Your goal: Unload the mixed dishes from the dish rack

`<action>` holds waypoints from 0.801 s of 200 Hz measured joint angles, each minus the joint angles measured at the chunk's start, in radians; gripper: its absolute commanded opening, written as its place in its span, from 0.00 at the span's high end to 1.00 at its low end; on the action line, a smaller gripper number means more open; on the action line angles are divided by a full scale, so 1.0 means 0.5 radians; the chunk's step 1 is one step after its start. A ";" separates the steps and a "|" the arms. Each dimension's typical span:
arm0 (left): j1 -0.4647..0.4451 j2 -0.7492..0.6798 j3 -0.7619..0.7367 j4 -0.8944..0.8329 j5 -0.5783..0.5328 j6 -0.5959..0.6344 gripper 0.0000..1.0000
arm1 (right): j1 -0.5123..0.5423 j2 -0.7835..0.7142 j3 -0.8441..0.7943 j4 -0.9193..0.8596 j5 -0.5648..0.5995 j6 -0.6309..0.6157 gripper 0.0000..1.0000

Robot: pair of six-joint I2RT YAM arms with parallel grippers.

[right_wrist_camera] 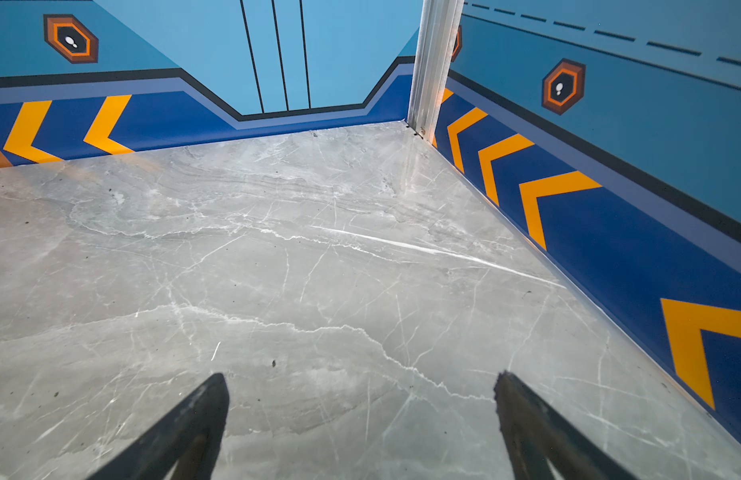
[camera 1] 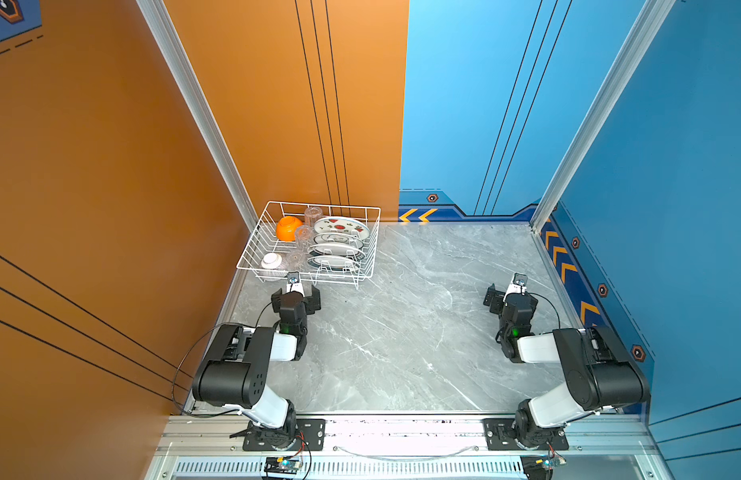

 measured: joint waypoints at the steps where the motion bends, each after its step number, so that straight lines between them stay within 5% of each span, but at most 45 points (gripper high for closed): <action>1: 0.000 0.000 0.000 0.000 0.001 0.000 0.02 | 0.000 0.000 0.000 0.000 0.000 0.000 0.00; 160: -0.026 0.000 0.000 0.008 -0.011 0.002 0.02 | -0.032 0.000 0.005 -0.014 -0.060 0.001 0.00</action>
